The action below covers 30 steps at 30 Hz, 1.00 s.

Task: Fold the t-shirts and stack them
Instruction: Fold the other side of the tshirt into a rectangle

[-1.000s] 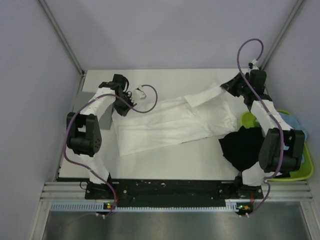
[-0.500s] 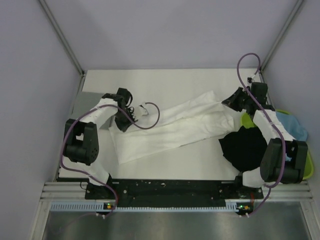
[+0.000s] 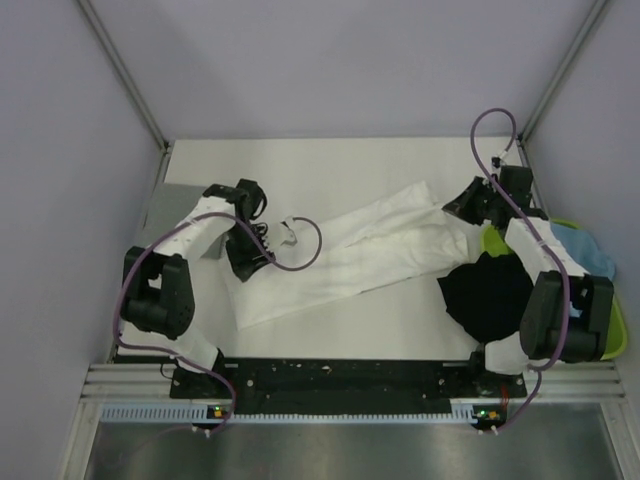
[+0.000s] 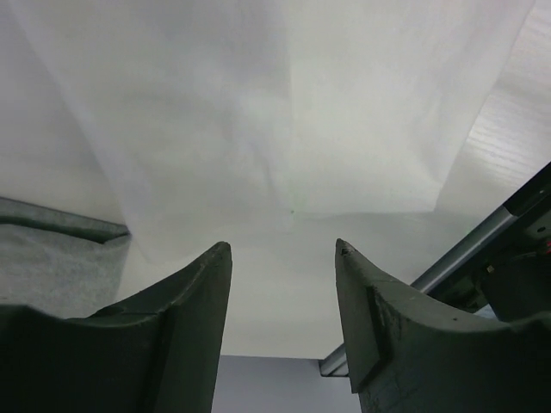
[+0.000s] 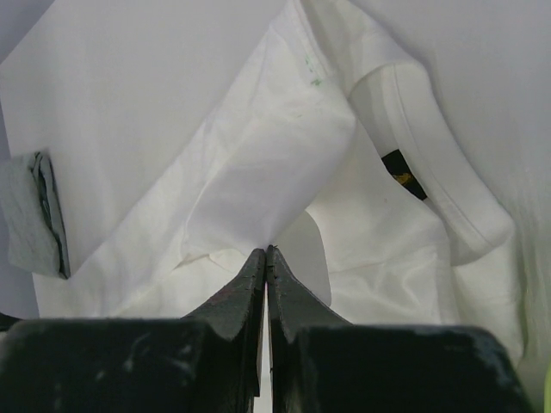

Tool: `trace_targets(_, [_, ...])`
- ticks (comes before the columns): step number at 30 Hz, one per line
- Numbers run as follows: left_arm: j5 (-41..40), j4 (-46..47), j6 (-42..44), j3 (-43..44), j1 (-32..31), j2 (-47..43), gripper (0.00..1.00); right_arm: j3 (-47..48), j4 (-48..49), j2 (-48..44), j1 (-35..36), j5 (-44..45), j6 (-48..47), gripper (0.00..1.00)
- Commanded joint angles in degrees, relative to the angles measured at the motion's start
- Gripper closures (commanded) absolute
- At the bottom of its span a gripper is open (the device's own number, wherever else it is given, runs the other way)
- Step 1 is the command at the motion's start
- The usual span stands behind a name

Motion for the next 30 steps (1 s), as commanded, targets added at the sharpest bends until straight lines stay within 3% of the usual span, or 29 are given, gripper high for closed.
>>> trace_targets(1, [6.68, 4.01, -5.67, 8.63, -6.86, 0.68, 0.46, 4.16, 1.42, 1.93, -0.2, 0.05, -0.89, 1.0])
trace_targets(7, [11.89, 19.2, -9.9, 19.09, -19.96, 8.23, 0.47, 10.75, 5.9, 10.98, 1.03, 1.99, 1.92, 1.0])
trace_targets(13, [10.14, 21.96, -14.38, 27.63, -23.23, 16.85, 0.47, 23.4, 2.31, 24.69, 1.3, 9.54, 0.0, 1.0])
trace_targets(14, [9.43, 22.13, -14.56, 26.32, -23.06, 16.51, 0.47, 24.99, 0.73, 26.62, 1.3, 10.59, -1.23, 0.96])
trace_targets(18, [6.8, 24.94, -13.6, 16.4, -21.91, 12.12, 0.46, 29.39, -2.44, 31.11, 1.47, 13.32, -3.7, 0.62])
trace_targets(20, [5.48, 25.38, -13.07, 12.36, -21.04, 9.05, 0.46, 32.02, -5.07, 32.08, 1.47, 16.91, -5.89, 0.55])
trace_targets(24, [3.8, 24.42, -14.12, 7.08, -17.44, 4.21, 0.44, 33.71, -8.86, 27.63, 3.31, 18.08, -16.4, 0.54])
trace_targets(30, [3.89, 20.38, -17.72, 1.37, -7.78, -0.98, 0.42, 20.2, -8.95, 15.23, 19.55, 18.44, -46.72, 0.53])
